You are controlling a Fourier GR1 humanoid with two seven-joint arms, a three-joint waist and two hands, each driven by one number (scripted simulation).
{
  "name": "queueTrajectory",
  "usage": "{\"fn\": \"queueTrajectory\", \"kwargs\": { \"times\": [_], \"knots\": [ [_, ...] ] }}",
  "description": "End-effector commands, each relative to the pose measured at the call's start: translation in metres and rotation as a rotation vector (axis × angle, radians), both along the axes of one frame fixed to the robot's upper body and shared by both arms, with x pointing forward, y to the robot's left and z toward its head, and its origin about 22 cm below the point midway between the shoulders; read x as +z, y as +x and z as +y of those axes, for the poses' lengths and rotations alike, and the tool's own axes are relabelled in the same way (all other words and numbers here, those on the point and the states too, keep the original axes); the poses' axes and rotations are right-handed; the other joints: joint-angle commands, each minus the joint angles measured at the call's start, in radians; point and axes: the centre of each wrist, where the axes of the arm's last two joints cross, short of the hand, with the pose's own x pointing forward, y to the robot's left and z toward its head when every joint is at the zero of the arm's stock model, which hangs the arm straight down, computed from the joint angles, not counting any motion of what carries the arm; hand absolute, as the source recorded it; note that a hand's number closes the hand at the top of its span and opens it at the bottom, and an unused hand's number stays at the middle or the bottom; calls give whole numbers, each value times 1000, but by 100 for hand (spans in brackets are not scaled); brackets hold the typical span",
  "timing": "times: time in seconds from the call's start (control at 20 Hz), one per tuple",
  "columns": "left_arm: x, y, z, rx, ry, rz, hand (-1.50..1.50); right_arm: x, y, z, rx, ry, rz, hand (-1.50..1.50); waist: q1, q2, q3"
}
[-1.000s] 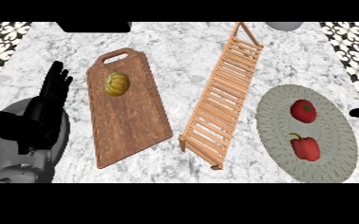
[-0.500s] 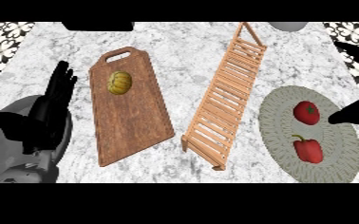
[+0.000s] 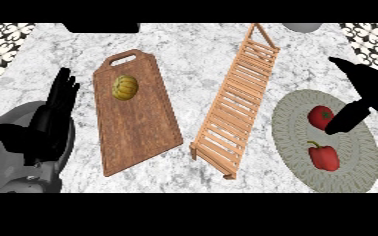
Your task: Pick the tomato from the placemat and place it in the tiered shelf
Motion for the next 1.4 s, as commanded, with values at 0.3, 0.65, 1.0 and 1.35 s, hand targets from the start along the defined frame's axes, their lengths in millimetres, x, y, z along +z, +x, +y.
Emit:
{"fn": "queueTrajectory", "kwargs": {
  "times": [0.3, 0.65, 1.0, 1.35],
  "knots": [
    [10, 5, 7, 5, -1, 14, 0, -29, -5, -18, -65, -72, 59, -150, -10, -2, 1],
    [3, 11, 3, -2, -3, -7, 0, -51, 8, -30, -55, -60, 77, -150, -9, -1, 1],
    [9, 2, 2, 2, -6, -8, 0, -94, 1, -35, -71, -65, 86, -150, -5, -1, 1],
    [10, 7, 21, 9, -3, -10, 0, -106, -3, -30, -37, -45, 40, -150, -8, -1, 1]
  ]
}}
